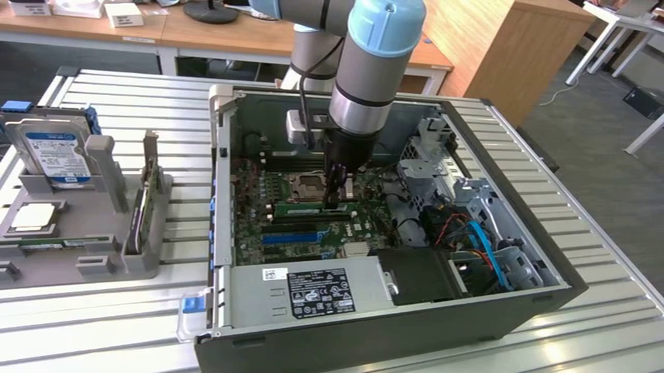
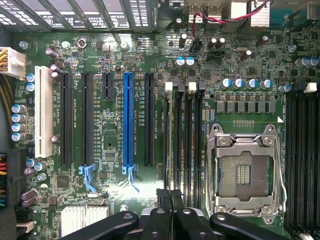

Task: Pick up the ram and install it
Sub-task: 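Insert the ram into the slot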

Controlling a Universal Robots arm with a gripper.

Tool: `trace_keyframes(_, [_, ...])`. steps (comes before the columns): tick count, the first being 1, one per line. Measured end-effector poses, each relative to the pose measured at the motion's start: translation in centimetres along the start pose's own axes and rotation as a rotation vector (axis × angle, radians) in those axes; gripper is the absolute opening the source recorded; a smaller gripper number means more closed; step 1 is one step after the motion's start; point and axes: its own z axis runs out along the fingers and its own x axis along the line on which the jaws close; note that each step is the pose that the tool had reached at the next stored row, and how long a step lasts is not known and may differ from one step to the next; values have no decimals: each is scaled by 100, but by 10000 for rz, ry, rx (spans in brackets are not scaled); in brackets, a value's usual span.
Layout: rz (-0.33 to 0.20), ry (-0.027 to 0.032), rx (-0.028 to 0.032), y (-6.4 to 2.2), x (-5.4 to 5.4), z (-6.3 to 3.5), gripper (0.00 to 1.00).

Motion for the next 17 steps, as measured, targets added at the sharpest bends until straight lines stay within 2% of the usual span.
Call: trace_keyframes(17, [-84,0,-1,3,-6,17,12])
